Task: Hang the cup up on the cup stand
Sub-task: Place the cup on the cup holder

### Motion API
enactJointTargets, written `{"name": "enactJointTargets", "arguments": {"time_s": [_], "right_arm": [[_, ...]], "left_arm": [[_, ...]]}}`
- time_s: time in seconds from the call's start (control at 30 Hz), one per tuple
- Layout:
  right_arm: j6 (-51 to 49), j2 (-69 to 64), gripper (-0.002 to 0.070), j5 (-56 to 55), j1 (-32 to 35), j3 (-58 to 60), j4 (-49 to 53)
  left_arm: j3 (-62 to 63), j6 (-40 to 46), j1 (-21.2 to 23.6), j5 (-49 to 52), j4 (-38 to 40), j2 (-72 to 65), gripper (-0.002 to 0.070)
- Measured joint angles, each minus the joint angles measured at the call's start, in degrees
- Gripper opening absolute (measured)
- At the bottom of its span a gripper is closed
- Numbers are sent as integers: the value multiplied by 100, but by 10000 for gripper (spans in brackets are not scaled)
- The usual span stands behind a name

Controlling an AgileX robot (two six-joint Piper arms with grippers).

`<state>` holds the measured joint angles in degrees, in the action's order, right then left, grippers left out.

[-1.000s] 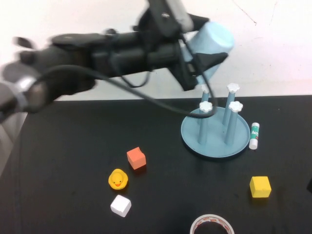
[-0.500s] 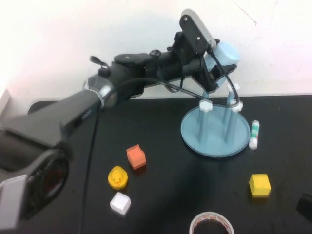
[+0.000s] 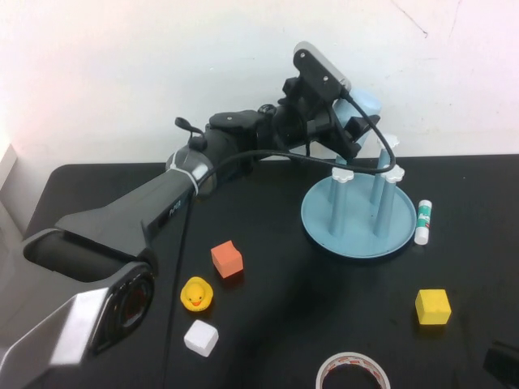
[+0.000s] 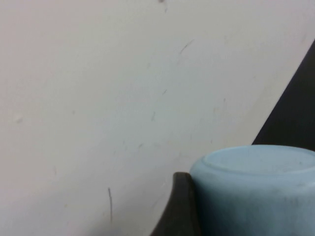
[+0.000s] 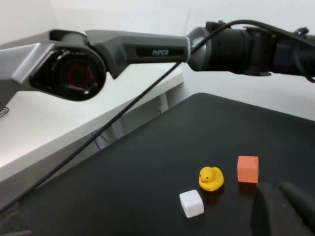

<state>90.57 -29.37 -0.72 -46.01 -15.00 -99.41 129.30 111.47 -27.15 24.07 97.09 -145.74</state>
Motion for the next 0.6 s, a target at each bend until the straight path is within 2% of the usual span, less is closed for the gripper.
{"name": "enactJointTargets", "arguments": {"time_s": [0.43, 0.6], "right_arm": [[0, 0, -1, 11, 0, 0, 0], [10, 0, -1, 142, 0, 0, 0]], "left_arm": [[35, -894, 0, -221, 23, -118, 554], [38, -1110, 0, -221, 45, -118, 657]]}}
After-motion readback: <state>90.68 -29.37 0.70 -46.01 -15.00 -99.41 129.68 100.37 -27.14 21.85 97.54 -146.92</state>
